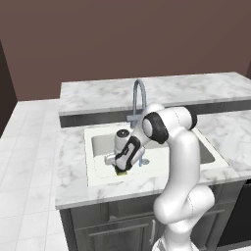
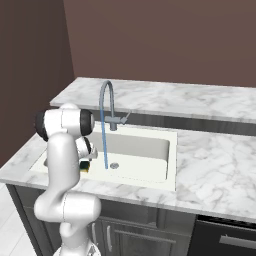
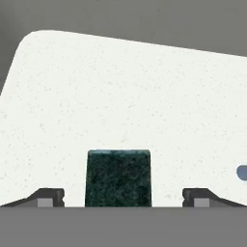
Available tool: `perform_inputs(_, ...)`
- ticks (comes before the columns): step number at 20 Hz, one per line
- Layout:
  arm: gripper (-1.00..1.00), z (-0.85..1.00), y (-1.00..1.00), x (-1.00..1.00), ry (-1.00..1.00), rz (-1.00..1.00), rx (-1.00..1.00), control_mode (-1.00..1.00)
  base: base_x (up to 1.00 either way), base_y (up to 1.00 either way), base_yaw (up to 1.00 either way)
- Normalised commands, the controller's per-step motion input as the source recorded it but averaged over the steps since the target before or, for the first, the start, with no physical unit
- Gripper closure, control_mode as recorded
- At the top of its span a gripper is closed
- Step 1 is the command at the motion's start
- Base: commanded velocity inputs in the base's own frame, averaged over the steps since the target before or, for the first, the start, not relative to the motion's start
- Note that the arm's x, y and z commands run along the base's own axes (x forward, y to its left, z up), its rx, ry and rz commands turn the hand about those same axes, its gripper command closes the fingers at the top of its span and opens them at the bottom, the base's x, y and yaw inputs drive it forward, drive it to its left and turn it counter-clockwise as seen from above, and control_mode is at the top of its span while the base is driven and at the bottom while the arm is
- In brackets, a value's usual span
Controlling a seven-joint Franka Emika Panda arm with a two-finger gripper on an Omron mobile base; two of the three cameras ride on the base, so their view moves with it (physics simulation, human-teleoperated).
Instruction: Soak the sponge with water for a few seconds and then drop it inside the sink.
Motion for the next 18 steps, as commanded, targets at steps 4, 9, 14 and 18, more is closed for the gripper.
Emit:
perform_inputs(4, -1.00, 0.46, -0.01, -0.17, -0.06, 0.00, -0.01, -1.00, 0.00, 0.00, 0.00)
perform_inputs(9, -1.00, 0.52, 0.00, -0.11, -0.03, 0.00, -0.02, -1.00, 0.00, 0.00, 0.00)
perform_inputs(14, -1.00, 0.50, 0.00, -0.15, -0.01, 0.00, 0.00, -1.00, 0.00, 0.00, 0.00)
perform_inputs(18, -1.00, 0.61, 0.00, -0.11, -0.01, -0.03, 0.00, -1.00, 0.00, 0.00, 0.00)
